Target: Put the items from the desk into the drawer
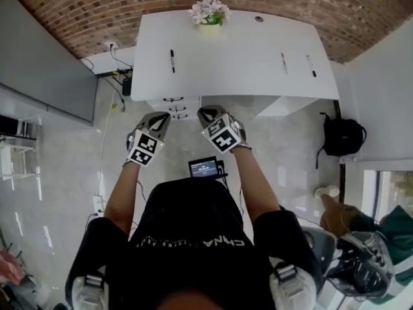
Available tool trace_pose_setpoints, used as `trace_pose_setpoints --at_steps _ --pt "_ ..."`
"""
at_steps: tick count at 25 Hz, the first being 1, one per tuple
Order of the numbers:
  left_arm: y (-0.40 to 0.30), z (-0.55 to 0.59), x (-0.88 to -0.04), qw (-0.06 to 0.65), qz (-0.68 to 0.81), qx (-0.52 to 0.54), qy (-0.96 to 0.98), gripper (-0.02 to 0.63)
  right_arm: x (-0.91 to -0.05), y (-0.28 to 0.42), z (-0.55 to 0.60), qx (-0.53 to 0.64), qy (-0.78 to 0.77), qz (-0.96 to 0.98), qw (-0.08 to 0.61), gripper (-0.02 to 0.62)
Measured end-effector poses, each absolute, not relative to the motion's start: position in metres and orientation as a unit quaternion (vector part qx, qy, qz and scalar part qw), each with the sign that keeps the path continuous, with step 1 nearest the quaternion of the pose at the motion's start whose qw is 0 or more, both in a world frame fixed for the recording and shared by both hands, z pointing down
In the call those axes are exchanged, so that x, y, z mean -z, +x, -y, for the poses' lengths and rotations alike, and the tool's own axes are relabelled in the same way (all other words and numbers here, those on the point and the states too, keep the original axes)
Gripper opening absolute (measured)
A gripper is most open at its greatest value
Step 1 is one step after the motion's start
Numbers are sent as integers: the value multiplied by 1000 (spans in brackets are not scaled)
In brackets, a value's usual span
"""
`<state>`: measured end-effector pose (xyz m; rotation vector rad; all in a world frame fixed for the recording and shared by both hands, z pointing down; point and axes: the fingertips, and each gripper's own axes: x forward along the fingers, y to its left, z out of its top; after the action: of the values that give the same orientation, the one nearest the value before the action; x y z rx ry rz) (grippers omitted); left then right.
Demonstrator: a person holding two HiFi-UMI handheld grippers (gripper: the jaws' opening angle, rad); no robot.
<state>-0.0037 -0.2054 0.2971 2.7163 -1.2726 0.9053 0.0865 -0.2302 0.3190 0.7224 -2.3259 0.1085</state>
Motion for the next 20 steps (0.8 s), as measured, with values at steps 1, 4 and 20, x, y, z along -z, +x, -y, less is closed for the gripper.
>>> trace_pose_setpoints --at_steps 1,4,20 --pt "1 214 -296 8 411 -290 864 11 -320 92 242 -45 275 897 344 17" --pt "2 228 -298 14 417 -292 861 11 -323 91 260 -49 267 899 344 16" --pt "-52 269 -294 9 374 -283 883 11 -297 13 288 -32 310 898 310 15"
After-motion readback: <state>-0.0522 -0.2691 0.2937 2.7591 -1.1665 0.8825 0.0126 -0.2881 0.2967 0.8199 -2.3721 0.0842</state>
